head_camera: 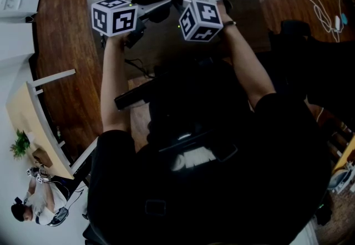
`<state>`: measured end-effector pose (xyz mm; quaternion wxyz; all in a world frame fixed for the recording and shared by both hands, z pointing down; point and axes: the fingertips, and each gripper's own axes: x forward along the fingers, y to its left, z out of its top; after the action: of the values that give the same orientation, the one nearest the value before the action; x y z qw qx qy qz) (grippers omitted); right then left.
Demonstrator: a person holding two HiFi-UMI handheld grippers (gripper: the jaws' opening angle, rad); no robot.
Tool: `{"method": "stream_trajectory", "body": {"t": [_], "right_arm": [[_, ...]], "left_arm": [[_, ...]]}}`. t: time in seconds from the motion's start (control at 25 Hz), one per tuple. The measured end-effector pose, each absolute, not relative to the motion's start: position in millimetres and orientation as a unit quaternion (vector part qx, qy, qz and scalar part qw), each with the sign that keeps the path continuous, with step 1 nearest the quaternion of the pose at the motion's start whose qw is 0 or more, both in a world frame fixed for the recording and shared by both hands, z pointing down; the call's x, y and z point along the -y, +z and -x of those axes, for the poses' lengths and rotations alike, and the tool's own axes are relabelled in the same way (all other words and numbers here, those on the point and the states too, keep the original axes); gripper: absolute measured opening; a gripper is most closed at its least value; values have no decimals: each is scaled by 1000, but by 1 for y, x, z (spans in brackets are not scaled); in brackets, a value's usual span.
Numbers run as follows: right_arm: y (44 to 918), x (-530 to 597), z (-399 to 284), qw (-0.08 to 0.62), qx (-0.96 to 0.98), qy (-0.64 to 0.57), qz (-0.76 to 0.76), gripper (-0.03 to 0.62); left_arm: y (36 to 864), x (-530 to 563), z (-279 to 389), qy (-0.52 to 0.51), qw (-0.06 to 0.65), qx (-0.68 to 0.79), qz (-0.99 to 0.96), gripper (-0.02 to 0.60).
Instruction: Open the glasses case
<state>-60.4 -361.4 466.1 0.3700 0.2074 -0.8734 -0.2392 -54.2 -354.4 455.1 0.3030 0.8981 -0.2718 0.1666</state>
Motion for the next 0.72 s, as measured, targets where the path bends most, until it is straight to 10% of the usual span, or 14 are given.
{"method": "stream_trajectory", "body": {"t": [0.72], "right_arm": [[462,362,60,365,875,-237,-212,9]], "left_arm": [[463,349,53,182,312,262,-895,258]]}}
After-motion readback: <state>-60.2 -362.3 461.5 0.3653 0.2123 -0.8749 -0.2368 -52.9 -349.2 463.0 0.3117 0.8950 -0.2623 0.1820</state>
